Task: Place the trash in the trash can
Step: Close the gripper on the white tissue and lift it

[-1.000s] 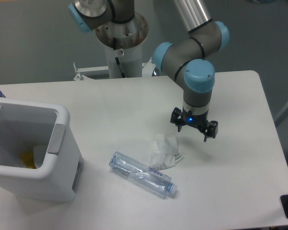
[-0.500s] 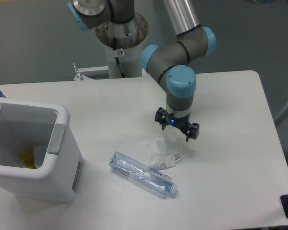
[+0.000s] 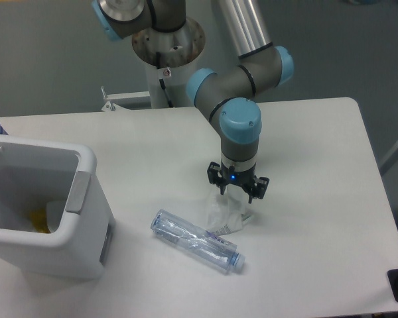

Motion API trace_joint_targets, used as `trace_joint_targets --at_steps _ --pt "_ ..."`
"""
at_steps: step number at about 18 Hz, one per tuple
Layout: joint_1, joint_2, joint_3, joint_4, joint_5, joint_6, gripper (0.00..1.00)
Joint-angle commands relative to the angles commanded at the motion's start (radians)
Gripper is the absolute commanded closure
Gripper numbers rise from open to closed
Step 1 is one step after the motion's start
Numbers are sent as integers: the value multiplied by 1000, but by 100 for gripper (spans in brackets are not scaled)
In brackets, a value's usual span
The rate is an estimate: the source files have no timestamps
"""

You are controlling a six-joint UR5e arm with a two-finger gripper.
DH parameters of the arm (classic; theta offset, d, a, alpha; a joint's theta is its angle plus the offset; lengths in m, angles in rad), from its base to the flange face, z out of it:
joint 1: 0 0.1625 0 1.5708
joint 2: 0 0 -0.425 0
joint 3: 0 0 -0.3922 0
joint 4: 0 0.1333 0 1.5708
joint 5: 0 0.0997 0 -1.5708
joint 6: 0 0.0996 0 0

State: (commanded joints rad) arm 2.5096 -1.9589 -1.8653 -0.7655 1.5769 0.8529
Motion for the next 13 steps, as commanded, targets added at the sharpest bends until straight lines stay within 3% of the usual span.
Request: trace_joint_targets --at_steps 13 --pt "5 11 51 -3 -11 -38 100"
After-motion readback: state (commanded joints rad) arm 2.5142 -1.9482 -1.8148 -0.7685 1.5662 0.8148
